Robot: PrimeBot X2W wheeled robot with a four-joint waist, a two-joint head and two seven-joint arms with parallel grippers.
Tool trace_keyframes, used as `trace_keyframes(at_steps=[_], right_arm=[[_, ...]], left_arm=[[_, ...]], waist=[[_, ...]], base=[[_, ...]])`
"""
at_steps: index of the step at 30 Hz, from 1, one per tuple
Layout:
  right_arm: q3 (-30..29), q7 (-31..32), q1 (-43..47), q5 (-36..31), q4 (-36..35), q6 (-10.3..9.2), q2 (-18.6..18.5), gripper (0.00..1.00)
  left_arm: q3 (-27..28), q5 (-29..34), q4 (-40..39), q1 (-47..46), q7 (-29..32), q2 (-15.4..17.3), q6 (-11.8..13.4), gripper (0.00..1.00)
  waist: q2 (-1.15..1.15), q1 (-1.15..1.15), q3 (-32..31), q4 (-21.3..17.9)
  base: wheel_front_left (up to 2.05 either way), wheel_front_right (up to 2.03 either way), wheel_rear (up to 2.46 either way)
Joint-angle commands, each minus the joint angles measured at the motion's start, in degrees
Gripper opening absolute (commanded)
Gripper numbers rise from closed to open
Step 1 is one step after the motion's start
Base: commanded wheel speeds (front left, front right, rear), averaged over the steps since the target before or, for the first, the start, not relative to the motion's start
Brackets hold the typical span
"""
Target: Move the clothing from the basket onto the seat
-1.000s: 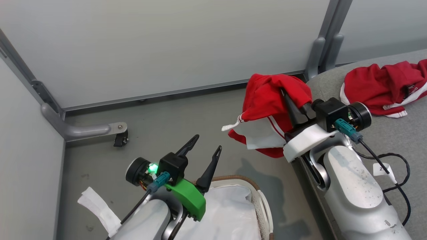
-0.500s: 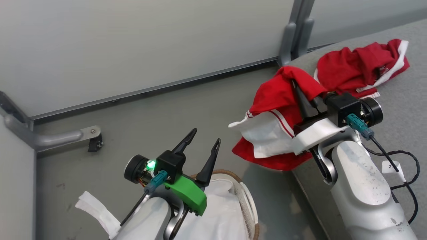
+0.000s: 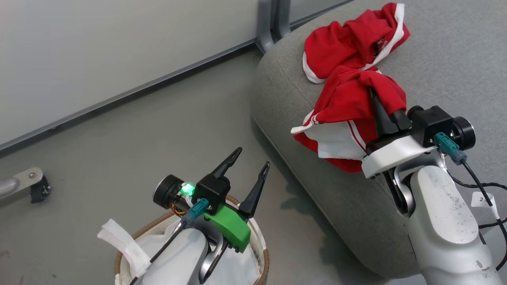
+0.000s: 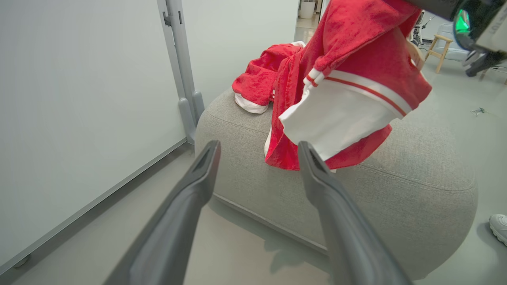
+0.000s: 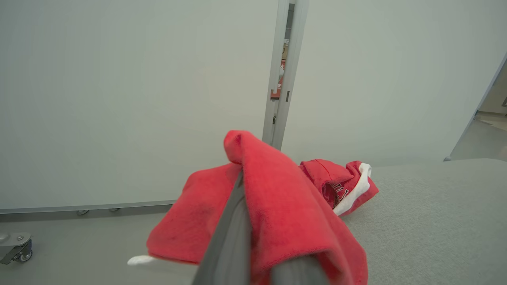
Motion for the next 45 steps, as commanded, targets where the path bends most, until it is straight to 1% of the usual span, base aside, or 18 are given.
trace_keyframes(at_steps=[1,7,11,14,18,19,21,23,25,27,31,33,35,39,45], right_arm=[[-0.3,-0.3,0.4,0.3,-0.5,-0.06,0.0,0.0],[-2.6,-0.3,-0.6,-0.1,-0.6,-0.06,-0.1,0.0],[-4.8,-0.3,-5.0,-2.5,-1.6,-0.06,-0.2,0.0],[-7.2,-0.3,-9.9,-4.0,-2.8,-0.07,-2.0,0.0],[-9.5,-0.3,-18.3,-4.9,-3.4,-0.07,-6.0,0.0],[-10.4,-0.3,-20.6,-5.1,-3.0,-0.06,-7.6,0.0],[-11.8,-0.3,-24.9,-3.0,-1.6,-0.06,-9.7,0.0],[-12.6,-0.3,-28.1,-3.0,0.0,-0.07,-12.4,0.0],[-14.0,-0.3,-32.1,-2.4,3.0,-0.07,-16.1,0.0],[-15.2,-0.3,-34.9,-2.3,6.3,-0.06,-18.9,0.0],[-18.1,-0.2,-38.4,-2.0,12.8,-0.07,-22.6,0.0],[-19.4,-0.2,-38.6,-2.5,16.2,-0.06,-24.1,0.0],[-20.2,-0.3,-37.6,-3.0,19.3,-0.07,-24.6,0.0],[-22.3,-0.3,-34.2,-3.3,23.6,-0.07,-23.9,0.0],[-24.4,-0.3,-27.4,-3.5,24.1,-0.07,-20.9,0.0]], left_arm=[[0.0,0.5,0.3,-1.0,-0.2,0.4,-0.2,1.0],[-1.2,0.7,0.2,-2.1,-0.2,1.1,-0.3,1.0],[-2.3,0.6,-0.3,-3.2,-0.2,1.5,-0.3,1.0],[-3.3,0.8,-0.5,-4.7,-0.2,2.1,-0.2,1.0],[-3.9,1.1,-0.8,-7.1,-0.2,3.0,-0.2,1.0],[-4.2,1.3,-1.0,-7.9,-0.2,3.2,-0.2,1.0],[-4.8,1.4,-1.3,-9.2,-0.2,3.5,-0.2,1.0],[-5.0,1.5,-1.6,-10.3,-0.2,4.0,-0.2,1.0],[-4.7,1.8,-2.2,-11.4,-0.2,4.4,-0.2,1.0],[-4.1,2.0,-2.7,-12.2,-0.2,4.9,-0.2,1.0],[-3.4,2.6,-3.6,-13.5,-0.2,5.2,-0.1,1.0],[-3.3,2.9,-3.9,-14.0,-0.2,5.2,-0.1,1.0],[-3.1,3.2,-4.1,-14.3,-0.2,5.2,-0.1,1.0],[-2.8,3.3,-4.2,-14.2,-0.2,5.2,-0.1,1.0],[-2.6,2.5,-4.2,-13.2,-0.2,5.0,-0.1,1.0]], waist=[[-0.01,0.0,3.5,-3.5],[-0.01,0.0,5.7,-3.2],[-0.01,0.0,8.3,-1.8],[-0.01,0.0,10.8,-0.2],[-0.01,0.0,14.9,2.3],[-0.01,0.0,16.2,3.2],[-0.01,0.0,18.5,4.6],[-0.01,0.0,20.4,5.8],[-0.01,0.0,22.9,7.2],[-0.01,0.0,24.8,8.3],[-0.01,0.0,28.0,9.8],[-0.01,0.0,29.3,10.5],[-0.01,0.0,30.3,10.8],[-0.01,0.0,31.4,11.1],[-0.01,0.0,31.4,10.5]], base=[[0.0,0.0,0.0],[0.0,0.0,0.0],[0.0,0.0,0.0],[0.0,0.0,0.0],[0.0,0.0,0.0],[0.0,0.0,0.0],[0.0,0.0,0.0],[0.0,0.0,0.0],[0.0,0.0,0.0],[0.0,0.0,0.0],[0.0,0.0,0.0],[0.0,0.0,0.0],[0.0,0.0,0.0],[0.0,0.0,0.0],[0.0,0.0,0.0]])
